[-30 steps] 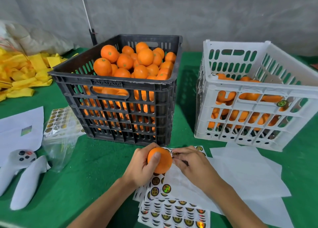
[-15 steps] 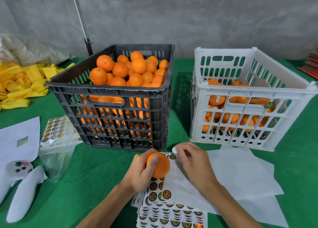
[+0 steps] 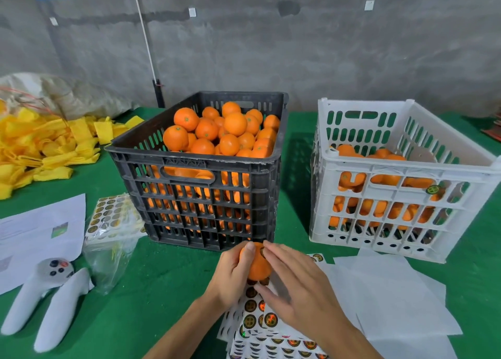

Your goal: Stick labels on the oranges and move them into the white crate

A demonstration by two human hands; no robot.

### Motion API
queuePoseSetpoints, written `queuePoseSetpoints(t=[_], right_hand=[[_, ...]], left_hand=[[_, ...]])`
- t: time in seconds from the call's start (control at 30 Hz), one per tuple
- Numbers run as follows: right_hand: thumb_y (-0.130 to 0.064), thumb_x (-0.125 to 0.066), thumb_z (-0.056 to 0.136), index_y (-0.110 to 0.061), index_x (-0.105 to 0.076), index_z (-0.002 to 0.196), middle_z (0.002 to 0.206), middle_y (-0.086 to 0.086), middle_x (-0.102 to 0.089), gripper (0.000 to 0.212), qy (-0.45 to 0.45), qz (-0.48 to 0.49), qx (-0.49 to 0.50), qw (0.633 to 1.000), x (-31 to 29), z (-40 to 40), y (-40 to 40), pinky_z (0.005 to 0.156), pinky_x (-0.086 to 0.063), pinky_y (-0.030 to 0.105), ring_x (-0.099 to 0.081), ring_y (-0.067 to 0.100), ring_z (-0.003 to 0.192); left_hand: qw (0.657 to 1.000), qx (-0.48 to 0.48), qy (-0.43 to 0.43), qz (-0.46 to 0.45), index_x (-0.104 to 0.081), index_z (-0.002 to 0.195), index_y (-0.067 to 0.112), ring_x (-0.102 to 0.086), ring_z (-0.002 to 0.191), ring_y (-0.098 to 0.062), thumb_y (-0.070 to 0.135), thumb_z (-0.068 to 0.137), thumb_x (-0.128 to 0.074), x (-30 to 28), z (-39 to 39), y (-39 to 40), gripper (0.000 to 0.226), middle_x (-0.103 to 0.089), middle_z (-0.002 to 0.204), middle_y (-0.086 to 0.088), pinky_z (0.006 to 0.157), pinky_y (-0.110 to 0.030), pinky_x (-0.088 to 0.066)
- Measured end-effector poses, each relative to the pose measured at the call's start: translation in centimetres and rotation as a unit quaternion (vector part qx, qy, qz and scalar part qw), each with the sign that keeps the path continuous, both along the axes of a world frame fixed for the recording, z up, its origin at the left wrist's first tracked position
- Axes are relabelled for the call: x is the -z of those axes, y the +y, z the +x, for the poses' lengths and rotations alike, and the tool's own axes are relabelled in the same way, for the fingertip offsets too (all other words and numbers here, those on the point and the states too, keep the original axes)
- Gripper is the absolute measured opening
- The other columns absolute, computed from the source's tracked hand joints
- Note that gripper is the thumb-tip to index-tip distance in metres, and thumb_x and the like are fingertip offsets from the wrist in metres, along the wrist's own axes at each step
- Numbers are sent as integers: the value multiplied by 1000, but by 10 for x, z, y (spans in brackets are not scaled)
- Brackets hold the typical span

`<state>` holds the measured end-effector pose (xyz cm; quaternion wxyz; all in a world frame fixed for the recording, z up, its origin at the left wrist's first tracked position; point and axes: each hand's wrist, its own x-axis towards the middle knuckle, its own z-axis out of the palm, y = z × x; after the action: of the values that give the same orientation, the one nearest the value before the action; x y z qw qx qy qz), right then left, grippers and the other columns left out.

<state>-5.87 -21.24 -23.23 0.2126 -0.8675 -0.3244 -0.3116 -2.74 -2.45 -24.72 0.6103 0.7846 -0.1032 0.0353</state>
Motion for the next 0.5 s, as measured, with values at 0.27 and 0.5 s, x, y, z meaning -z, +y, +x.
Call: queuePoseSetpoints(t=[0.27, 0.5], right_hand=[[-54, -71, 86, -17, -44, 151, 154, -2, -49, 79, 5, 113, 147, 983, -60, 13, -2, 112, -35, 23, -50, 16, 137], [-44, -63, 97, -8, -34, 156, 161, 11, -37, 75, -108, 123, 257, 953, -145, 68, -68, 120, -32, 42, -37, 28, 148]], left_hand=[[998, 24, -3, -58, -72, 97, 17, -72, 84, -24, 88, 90, -38, -101, 3, -55, 79, -71, 87, -13, 78, -35, -59], [985, 125, -115, 5, -56, 121, 53, -71, 105, -8, 68, 97, -42, -193, 24, -87, 31, -68, 114, 20, 85, -26, -61]])
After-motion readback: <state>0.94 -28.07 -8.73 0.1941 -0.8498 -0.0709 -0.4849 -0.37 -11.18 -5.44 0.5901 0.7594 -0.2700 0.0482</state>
